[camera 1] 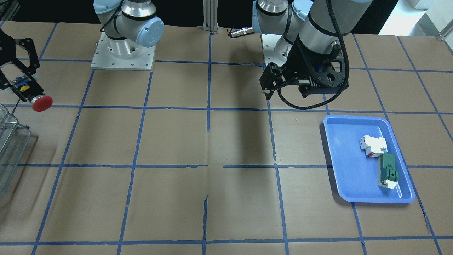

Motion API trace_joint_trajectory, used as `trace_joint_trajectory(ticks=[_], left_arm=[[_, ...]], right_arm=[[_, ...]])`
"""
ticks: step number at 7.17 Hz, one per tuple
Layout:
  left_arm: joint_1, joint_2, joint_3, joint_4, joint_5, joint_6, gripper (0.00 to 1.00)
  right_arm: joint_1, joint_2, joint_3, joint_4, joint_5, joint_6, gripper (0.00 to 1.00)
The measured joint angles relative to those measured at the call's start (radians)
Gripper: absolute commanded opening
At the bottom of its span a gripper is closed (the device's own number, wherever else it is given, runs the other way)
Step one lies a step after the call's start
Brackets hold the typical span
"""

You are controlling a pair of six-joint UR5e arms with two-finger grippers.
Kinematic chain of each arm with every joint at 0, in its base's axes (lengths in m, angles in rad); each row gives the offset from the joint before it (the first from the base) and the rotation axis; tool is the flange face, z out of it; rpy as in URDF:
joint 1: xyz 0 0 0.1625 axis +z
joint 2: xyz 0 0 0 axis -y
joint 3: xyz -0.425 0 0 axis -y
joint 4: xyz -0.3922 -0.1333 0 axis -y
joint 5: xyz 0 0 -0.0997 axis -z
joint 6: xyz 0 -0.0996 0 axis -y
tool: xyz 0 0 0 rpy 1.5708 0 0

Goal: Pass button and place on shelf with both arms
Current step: 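Carry the button block with the right gripper over the wire mesh basket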

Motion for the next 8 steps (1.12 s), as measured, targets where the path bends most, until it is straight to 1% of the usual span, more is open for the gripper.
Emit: trace_joint_trajectory(ticks=[1, 2, 5, 6, 8], left_arm=[[-0.001, 0.016, 0.010, -0.038, 0.044, 0.036, 1.00], [-0.001, 0.028, 0.008, -0.053, 0.063, 0.063, 1.00], [0.000, 0.038, -0.005, -0.047, 0.069, 0.125, 1.00], [0.001, 0.042, -0.007, -0.045, 0.067, 0.146, 1.00], [0.008, 0.055, -0.010, -0.023, 0.067, 0.158, 1.00]], right_arm=[[-0.038, 0.001, 0.002, -0.017, -0.043, 0.004, 0.00], [-0.084, 0.004, 0.004, -0.032, -0.081, 0.005, 0.00], [-0.183, 0.058, 0.006, -0.089, -0.189, 0.015, 0.00], [-0.215, 0.079, 0.005, -0.103, -0.223, 0.046, 0.00], [-0.247, 0.122, 0.005, -0.164, -0.339, 0.157, 0.00]])
